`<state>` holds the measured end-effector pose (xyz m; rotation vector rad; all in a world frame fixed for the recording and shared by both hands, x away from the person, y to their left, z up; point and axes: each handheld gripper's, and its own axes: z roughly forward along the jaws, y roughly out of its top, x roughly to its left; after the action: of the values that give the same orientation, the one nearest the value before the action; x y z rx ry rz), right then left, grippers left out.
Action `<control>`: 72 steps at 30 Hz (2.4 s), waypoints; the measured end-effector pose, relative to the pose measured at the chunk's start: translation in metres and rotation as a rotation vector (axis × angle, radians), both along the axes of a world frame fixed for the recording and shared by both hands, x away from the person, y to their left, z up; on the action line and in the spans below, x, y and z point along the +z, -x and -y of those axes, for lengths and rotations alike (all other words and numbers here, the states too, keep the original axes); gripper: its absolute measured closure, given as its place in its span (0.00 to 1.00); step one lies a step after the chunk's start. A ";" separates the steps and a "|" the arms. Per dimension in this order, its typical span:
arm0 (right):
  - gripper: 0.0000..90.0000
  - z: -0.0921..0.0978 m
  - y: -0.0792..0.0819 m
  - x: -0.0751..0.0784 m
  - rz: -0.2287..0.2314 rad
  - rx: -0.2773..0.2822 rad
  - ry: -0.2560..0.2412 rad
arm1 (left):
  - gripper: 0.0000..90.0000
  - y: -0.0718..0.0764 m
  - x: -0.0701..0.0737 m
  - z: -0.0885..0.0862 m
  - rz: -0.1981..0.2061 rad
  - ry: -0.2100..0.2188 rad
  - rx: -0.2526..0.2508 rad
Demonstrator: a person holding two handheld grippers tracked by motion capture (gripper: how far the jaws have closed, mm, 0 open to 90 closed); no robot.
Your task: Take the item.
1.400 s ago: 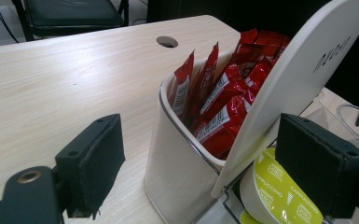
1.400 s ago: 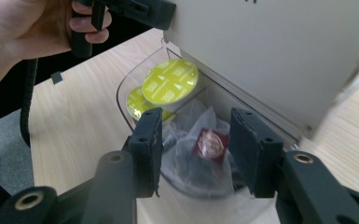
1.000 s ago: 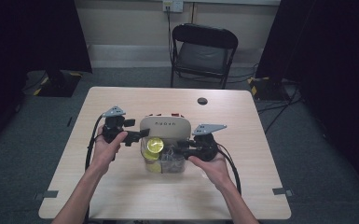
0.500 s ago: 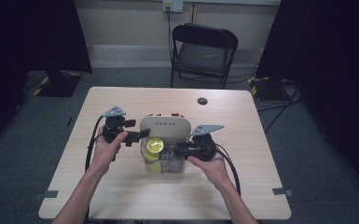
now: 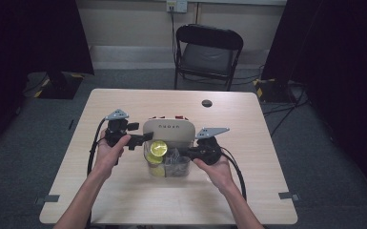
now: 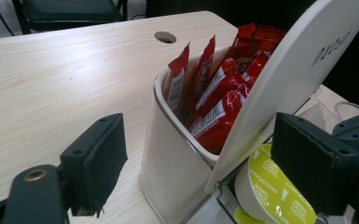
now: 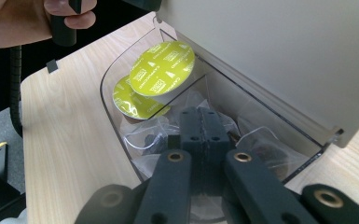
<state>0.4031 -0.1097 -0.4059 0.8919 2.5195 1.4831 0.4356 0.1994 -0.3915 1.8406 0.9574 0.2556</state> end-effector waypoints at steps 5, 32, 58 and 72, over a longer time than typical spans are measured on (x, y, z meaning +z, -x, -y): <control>1.00 0.001 0.001 0.001 0.002 0.000 -0.003 | 0.20 0.000 0.000 0.001 -0.001 0.003 -0.006; 1.00 0.011 0.006 0.019 0.050 -0.023 -0.054 | 0.20 0.001 -0.001 0.000 -0.014 0.011 -0.011; 1.00 0.048 0.021 0.039 0.075 -0.089 -0.096 | 0.21 0.000 -0.003 0.001 -0.024 0.007 -0.010; 1.00 0.078 0.034 0.039 0.080 -0.144 -0.084 | 0.21 0.000 -0.003 0.002 -0.030 0.005 -0.014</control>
<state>0.3695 -0.1872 -0.3674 0.9824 2.3005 1.5564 0.4353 0.1975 -0.3942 1.8504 0.9649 0.2169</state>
